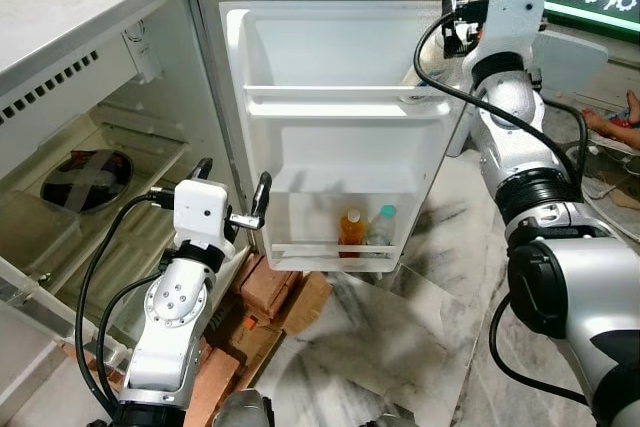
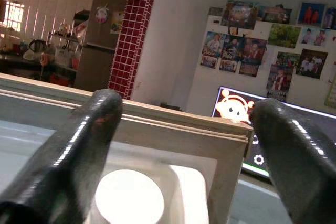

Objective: Restocking fridge

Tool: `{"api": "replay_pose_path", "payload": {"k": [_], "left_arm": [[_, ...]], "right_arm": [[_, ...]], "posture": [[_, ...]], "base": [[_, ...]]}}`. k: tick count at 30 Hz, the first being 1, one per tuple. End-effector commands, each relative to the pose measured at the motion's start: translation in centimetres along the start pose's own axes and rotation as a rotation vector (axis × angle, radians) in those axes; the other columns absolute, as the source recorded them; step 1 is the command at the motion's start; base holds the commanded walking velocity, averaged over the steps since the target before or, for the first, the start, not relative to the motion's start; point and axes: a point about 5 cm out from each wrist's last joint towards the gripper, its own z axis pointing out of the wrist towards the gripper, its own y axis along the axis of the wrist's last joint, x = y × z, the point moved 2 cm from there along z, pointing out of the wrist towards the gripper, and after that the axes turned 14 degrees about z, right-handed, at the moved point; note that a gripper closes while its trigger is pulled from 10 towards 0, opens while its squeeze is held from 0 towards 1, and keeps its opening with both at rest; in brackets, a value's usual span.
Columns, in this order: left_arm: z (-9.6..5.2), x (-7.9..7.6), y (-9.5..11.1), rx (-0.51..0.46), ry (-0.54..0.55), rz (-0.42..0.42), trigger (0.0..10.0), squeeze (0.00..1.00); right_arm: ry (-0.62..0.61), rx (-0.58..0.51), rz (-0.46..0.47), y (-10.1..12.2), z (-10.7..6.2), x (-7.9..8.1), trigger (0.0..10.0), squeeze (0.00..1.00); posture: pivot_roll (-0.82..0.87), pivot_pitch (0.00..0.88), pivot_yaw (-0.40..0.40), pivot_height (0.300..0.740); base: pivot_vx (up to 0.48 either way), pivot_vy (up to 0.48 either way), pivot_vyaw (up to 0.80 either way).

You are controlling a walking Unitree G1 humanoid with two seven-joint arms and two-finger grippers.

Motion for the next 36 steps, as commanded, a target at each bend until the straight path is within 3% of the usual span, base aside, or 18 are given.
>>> {"api": "replay_pose_path", "payload": {"k": [1,22,23,26,27,28,29,30,34,35,36], "left_arm": [[0.2,0.0,0.3,-0.006,-0.009,0.016,10.0,0.0],[0.2,0.0,0.2,-0.003,0.008,0.028,10.0,0.0],[0.0,0.2,0.0,0.016,0.029,0.033,10.0,0.0],[0.0,0.2,-0.1,0.023,0.035,0.034,10.0,0.0],[-0.1,0.2,-0.3,0.03,0.041,0.035,10.0,0.0],[-0.2,0.1,-0.6,0.046,0.04,0.047,10.0,0.0],[-0.2,0.0,-0.7,0.049,0.04,0.051,10.0,0.0],[-0.2,-0.1,-0.7,0.05,0.038,0.052,10.0,0.0],[-0.2,-0.1,-0.7,0.051,0.037,0.051,10.0,0.0],[-0.1,-0.2,-0.7,0.052,0.036,0.051,10.0,0.0],[0.1,-0.2,-0.7,0.053,0.031,0.052,10.0,0.0]], "right_arm": [[0.005,-0.054,0.001,1.3,0.4,0.2,10.0,1.0],[0.082,-0.132,0.045,0.6,-2.1,1.5,10.0,1.0],[0.092,-0.126,0.068,-0.2,-3.6,1.8,10.0,1.0],[0.094,-0.123,0.077,-0.4,-4.3,1.9,10.0,1.0],[0.096,-0.115,0.089,-0.9,-5.3,2.0,10.0,1.0],[0.103,-0.067,0.122,-2.4,-8.2,2.5,10.0,1.0],[0.106,-0.049,0.131,-2.8,-9.2,2.6,10.0,1.0],[0.116,-0.029,0.132,-3.2,-10.0,2.8,10.0,0.86],[0.127,-0.013,0.129,-3.6,-10.7,3.0,10.0,0.86],[0.133,0.023,0.153,-4.2,-11.5,3.2,10.0,0.01],[0.154,0.068,0.163,-4.9,-12.6,3.6,10.0,0.0]], "posture": [[0.14,0.023,-0.014,0.74],[0.13,0.018,-0.019,0.74],[0.13,0.012,-0.024,0.74],[0.13,0.012,-0.024,0.74],[0.13,0.006,-0.028,0.74],[0.13,0.002,-0.027,0.74],[0.13,0.002,-0.027,0.74],[0.12,0.001,-0.025,0.74],[0.12,0.001,-0.025,0.74],[0.12,0.0,-0.019,0.74],[0.11,0.0,-0.015,0.74]], "base": [[0.0,0.0,0.0],[0.0,0.0,0.0],[0.0,0.0,0.0],[0.0,0.0,0.0],[0.0,0.0,0.0],[0.0,0.0,0.0],[0.0,0.0,0.0],[0.0,0.0,0.0],[0.0,0.0,0.0],[0.0,-0.285,0.0],[0.0,-0.412,0.0]]}}
